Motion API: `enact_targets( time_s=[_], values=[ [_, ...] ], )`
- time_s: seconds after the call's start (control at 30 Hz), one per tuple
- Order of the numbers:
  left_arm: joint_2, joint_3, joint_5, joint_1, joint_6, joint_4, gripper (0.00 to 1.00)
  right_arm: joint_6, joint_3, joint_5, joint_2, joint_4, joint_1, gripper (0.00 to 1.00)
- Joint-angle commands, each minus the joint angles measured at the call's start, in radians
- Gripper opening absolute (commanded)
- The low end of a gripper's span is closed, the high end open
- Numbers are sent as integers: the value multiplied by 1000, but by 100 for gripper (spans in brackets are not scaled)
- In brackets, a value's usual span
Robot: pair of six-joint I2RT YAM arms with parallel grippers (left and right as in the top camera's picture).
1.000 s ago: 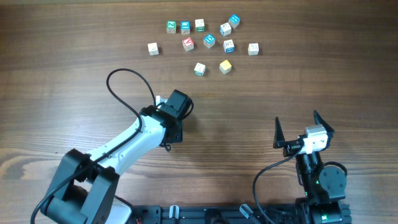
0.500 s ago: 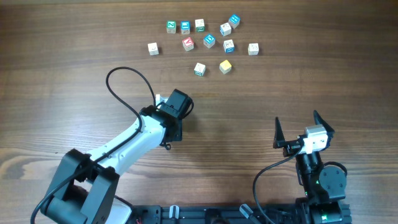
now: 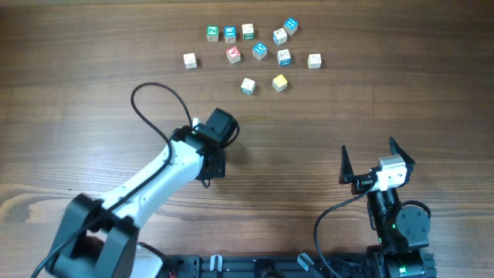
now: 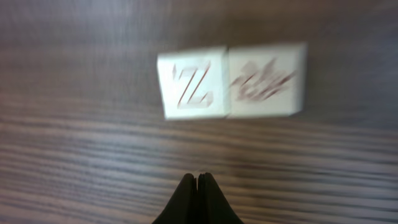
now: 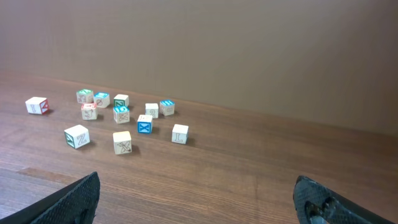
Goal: Form a horizontal line
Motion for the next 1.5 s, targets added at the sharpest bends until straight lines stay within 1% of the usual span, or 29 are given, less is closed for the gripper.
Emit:
enact_targets(
  time_s=[0.0, 0.03, 0.1, 0.13, 0.2, 0.23, 0.27, 0.3, 0.37, 0.4, 0.5, 0.6, 0.7, 0.77, 0.83, 0.9, 1.3, 1.47],
  values=[
    [-72, 68, 10, 47, -22, -5, 49, -5, -1, -13, 0, 2, -4, 100],
    [-74, 68, 21, 80, -25, -6, 58, -6, -1, -13, 0, 2, -4, 99],
    [-71, 67, 82, 172, -18, -21, 64, -6, -1, -13, 0, 2, -4, 100],
    [-71, 67, 146, 226, 25, -19, 73, -6, -1, -13, 0, 2, -4, 100],
    [-68, 67, 227, 287, 94, -12, 86, -6, -1, -13, 0, 2, -4, 100],
    [-66, 66, 234, 310, 95, -11, 86, -5, -1, -13, 0, 2, -4, 100],
    [-62, 65, 234, 342, 73, -14, 83, -6, -1, -13, 0, 2, -4, 100],
    [-58, 65, 233, 370, 31, -19, 70, -6, -1, -13, 0, 2, -4, 100],
    [-47, 65, 234, 429, -13, -19, 14, -6, -1, -13, 0, 2, -4, 99],
    [-36, 62, 235, 445, -18, -21, 6, -6, -1, -13, 0, 2, -4, 100],
    [17, 23, 234, 446, -18, 2, 5, -6, -1, -13, 0, 2, -4, 100],
    [76, -19, 242, 446, -17, 88, 4, -6, -1, -13, 0, 2, -4, 100],
    [121, -19, 287, 444, -17, 125, 4, -6, -1, -13, 0, 2, -4, 100],
    [156, -19, 290, 442, -17, 148, 4, -6, -1, -13, 0, 2, -4, 100],
    [163, -19, 294, 442, -17, 163, 4, -6, -1, -13, 0, 2, -4, 100],
    [163, -19, 345, 442, -17, 179, 4, -6, -1, -13, 0, 2, -4, 100],
    [163, -19, 377, 441, -16, 227, 4, -6, -1, -13, 0, 2, -4, 100],
    [163, -19, 383, 435, 13, 239, 4, -5, -1, -13, 0, 2, -4, 100]
  ],
)
